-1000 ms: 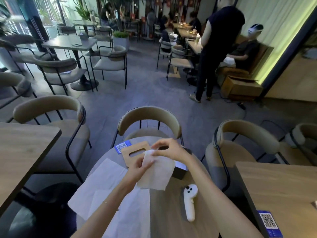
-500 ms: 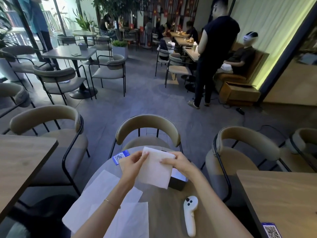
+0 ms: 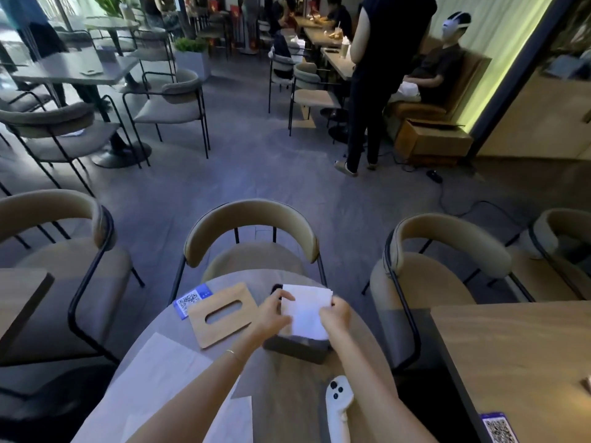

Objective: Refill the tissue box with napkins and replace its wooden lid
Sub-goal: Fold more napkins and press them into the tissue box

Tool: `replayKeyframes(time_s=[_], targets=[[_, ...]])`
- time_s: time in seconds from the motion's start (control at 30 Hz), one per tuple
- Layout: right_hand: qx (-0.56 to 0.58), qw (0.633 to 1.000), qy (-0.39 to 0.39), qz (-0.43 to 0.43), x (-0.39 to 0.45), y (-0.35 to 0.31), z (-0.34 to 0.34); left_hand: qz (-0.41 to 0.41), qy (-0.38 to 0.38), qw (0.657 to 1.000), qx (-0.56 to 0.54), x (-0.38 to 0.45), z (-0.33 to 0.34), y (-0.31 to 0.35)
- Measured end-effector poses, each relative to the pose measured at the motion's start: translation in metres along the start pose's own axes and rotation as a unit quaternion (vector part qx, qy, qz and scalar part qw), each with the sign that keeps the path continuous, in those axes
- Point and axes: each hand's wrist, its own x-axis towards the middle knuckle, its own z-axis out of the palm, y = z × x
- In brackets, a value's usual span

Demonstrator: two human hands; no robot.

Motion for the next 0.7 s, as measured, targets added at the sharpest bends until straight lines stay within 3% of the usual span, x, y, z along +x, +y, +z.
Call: replayKeyframes(time_s=[0.1,0.47,0.6,0.7], targets=[[-0.109,0.994,-0.006,-0.021,0.009,0.004,0.012,0.021,0.016,0.988,0.15,0.016,0.01,-0.002],[-0.282,0.959,-0.005,0.001,0.014,0.015,0.039,-0.008,-0.004,0.94,0.341,0.043,0.042,-0.019],[-0.305,0.952,-0.026,-0.005,0.007,0.005,0.029,0.065,0.027,0.963,0.262,0.033,0.032,-0.015],[-0.407,0.909,0.015,-0.095,-0.013,-0.011,0.024,0.173,0.175,0.963,0.113,-0.001,0.016,-0.025]])
